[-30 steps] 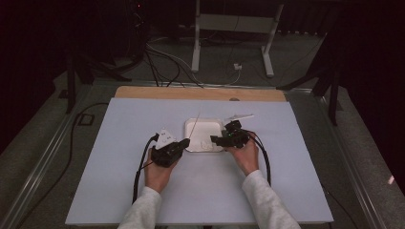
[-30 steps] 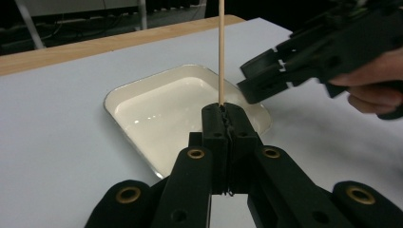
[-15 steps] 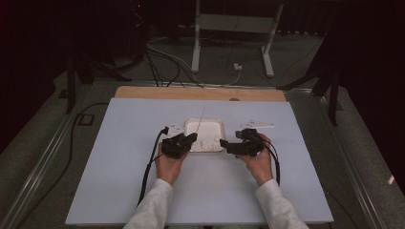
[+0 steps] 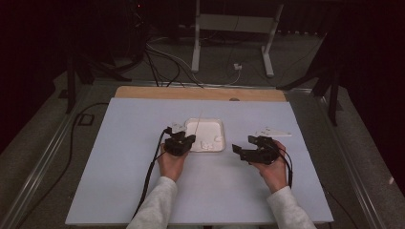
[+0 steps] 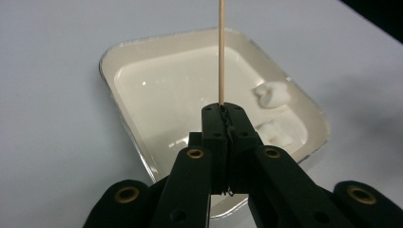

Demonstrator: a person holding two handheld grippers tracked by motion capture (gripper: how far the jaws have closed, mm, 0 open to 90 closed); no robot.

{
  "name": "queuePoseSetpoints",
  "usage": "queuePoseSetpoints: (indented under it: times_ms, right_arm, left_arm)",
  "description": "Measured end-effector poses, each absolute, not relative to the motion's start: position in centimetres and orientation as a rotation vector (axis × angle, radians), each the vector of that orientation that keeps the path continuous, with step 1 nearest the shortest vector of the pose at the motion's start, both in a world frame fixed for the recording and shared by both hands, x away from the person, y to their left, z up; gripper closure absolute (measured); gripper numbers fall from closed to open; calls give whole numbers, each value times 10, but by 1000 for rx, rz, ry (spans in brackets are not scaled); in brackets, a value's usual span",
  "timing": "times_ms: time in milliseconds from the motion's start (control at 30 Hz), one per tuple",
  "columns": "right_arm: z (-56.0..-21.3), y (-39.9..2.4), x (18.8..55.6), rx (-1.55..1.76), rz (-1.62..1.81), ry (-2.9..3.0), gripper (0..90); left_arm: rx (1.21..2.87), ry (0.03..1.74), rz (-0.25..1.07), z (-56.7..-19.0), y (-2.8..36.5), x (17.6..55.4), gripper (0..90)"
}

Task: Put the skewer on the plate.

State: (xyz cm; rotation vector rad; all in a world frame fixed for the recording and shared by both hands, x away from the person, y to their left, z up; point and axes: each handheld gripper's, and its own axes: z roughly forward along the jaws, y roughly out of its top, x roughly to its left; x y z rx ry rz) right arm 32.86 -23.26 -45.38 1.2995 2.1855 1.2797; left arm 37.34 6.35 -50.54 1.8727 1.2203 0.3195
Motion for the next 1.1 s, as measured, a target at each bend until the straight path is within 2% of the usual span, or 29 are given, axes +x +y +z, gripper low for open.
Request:
queuePoseSetpoints:
  times_ms: [233,667,900,1100]
  right_arm:
    - [-451,-230,327,1279,1297,2178,208]
    - [-451,-228,327,1267,1300,2178,213]
    - [-452,-226,326,1261,1303,2188,208]
    - [-452,-227,323,1248,1312,2197,197]
  left_arm:
    - [1902,1311,302,-517,59,381,898]
    - [1901,1368,289,-523,54,387,882]
    - [1872,1347,294,-518,58,386,635]
    - [1794,1277,265,-500,68,379,417]
